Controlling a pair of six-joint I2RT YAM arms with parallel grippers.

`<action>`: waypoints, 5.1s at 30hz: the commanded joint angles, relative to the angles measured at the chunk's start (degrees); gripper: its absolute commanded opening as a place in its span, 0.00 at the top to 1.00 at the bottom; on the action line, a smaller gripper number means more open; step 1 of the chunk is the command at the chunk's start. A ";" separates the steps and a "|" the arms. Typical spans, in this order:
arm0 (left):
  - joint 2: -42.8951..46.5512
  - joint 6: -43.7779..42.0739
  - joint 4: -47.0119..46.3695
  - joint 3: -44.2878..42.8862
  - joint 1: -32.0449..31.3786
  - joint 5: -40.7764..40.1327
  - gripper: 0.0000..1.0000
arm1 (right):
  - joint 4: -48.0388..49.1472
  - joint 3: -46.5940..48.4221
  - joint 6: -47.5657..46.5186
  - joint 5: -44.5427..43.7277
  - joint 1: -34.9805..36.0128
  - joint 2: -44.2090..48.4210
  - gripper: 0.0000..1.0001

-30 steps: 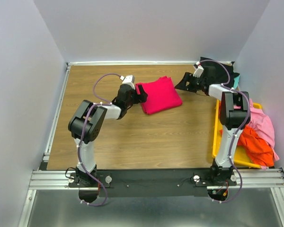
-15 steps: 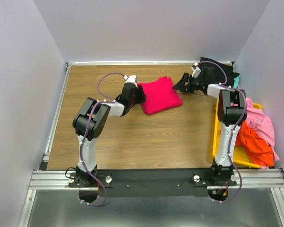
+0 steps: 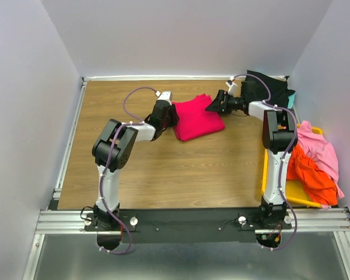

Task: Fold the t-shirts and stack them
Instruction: Fold the tshirt, then neatly place the folded tshirt to the corner

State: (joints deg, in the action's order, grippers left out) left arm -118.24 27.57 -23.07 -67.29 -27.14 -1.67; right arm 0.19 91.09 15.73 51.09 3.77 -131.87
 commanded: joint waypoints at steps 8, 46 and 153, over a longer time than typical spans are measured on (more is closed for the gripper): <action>-1.56 -1.38 1.98 -2.23 -0.55 0.79 0.60 | -9.24 4.53 -1.66 -2.04 3.96 -6.64 0.37; 16.64 -2.26 -1.19 11.91 -0.46 0.35 0.14 | -30.42 33.34 -10.53 -38.25 0.19 -6.46 0.99; 18.30 -0.77 -7.78 24.22 -0.37 3.43 0.14 | -15.74 26.88 1.50 -71.91 -19.41 5.13 0.12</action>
State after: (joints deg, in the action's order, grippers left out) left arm -103.11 27.79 -31.40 -44.01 -27.40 0.73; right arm -17.41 121.05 18.85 -11.31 -15.00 -131.87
